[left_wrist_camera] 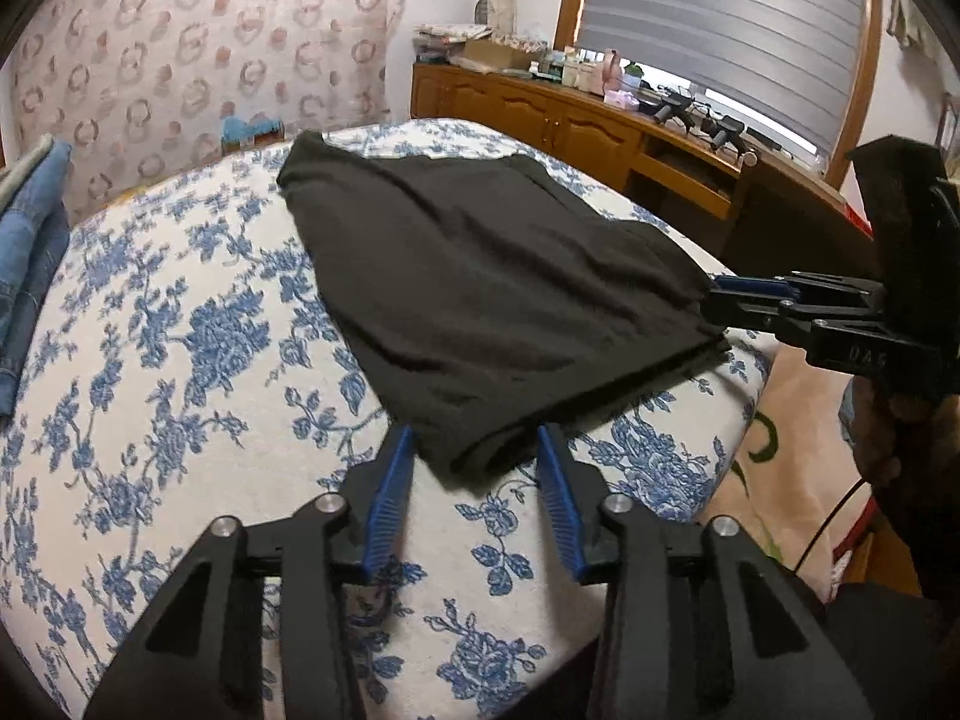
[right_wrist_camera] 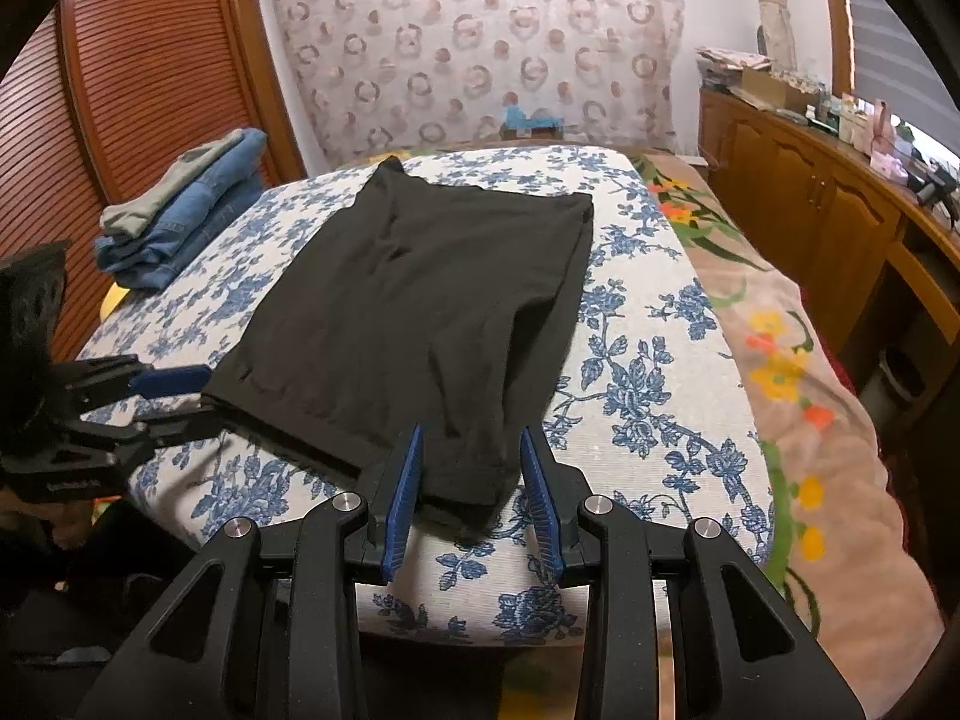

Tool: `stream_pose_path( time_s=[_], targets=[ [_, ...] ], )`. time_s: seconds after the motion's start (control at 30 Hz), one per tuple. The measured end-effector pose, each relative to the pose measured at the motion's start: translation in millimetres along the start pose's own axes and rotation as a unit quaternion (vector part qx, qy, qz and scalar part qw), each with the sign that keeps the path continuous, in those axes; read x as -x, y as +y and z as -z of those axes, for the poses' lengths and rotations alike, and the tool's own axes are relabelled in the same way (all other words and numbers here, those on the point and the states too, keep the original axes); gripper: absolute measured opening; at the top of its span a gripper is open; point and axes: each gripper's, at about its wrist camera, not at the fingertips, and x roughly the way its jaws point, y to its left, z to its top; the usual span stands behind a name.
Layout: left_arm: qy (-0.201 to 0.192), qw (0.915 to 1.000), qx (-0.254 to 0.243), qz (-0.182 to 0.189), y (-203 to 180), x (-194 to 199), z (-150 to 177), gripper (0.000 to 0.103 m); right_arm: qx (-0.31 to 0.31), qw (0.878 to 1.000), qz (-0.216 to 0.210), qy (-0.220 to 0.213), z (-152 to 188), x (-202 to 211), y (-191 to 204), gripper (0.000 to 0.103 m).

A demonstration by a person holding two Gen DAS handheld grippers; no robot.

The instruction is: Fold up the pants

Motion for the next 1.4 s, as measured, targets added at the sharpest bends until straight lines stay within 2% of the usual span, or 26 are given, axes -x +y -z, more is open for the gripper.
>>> stream_pose_path(
  time_s=[0.13, 0.23, 0.8, 0.97, 1.13, 1.37, 1.4],
  targets=[
    [-0.007, 1.0000, -0.003, 0.002, -0.5, 3.2, 1.6, 0.018, -0.001, 1.000, -0.002, 0.003, 1.3, -2.2, 0.7, 0.033],
    [-0.016, 0.9998, -0.010, 0.003, -1.4, 9.6, 1.7, 0.015, 0.000, 1.000, -0.002, 0.004, 2.0, -2.3, 1.5, 0.033],
    [-0.005, 1.0000, 0.002, 0.000, 5.5, 5.7, 8.3, 0.015, 0.004, 1.000, 0.016, 0.019, 7.5, -9.5, 6.9, 0.033],
    [-0.005, 0.9998, -0.009, -0.016, 2.6, 3.8, 7.3, 0.020, 0.003, 1.000, 0.019, 0.020, 8.3, -11.4, 6.4, 0.034],
    [-0.008, 0.9996, -0.006, -0.026, 5.9, 2.1, 5.6, 0.030, 0.004, 1.000, 0.023, 0.018, 9.7, -11.8, 8.8, 0.035],
    [-0.016, 0.9995, -0.009, -0.025, 7.3, 0.7, 5.7, 0.031, 0.005, 0.999, 0.024, 0.020, 11.9, -10.9, 12.1, 0.034],
    [-0.017, 0.9997, -0.009, -0.016, 8.9, 0.6, 5.9, 0.028, 0.008, 1.000, 0.021, 0.020, 12.7, -10.6, 12.5, 0.030]
  ],
)
